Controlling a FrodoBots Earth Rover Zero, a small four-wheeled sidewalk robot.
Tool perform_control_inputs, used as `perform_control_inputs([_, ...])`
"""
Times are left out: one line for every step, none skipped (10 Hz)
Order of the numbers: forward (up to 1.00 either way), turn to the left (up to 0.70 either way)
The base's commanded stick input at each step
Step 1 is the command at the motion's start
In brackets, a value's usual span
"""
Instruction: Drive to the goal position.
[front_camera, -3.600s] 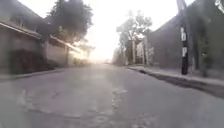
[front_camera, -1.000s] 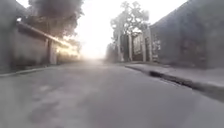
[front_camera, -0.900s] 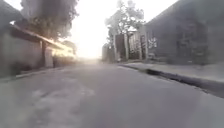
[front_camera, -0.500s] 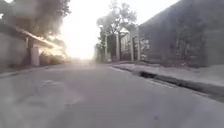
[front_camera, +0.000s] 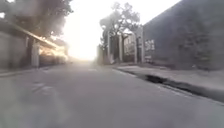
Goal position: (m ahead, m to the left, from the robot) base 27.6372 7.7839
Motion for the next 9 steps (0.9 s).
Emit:
perform_control_inputs([1.0, 0.01])
perform_control_inputs([1.0, 0.01])
perform_control_inputs([1.0, 0.01])
perform_control_inputs([1.0, 0.01])
perform_control_inputs([1.0, 0.01])
perform_control_inputs([1.0, 0.01])
perform_control_inputs([1.0, 0.01])
perform_control_inputs([1.0, 0.01])
perform_control_inputs([1.0, 0.01])
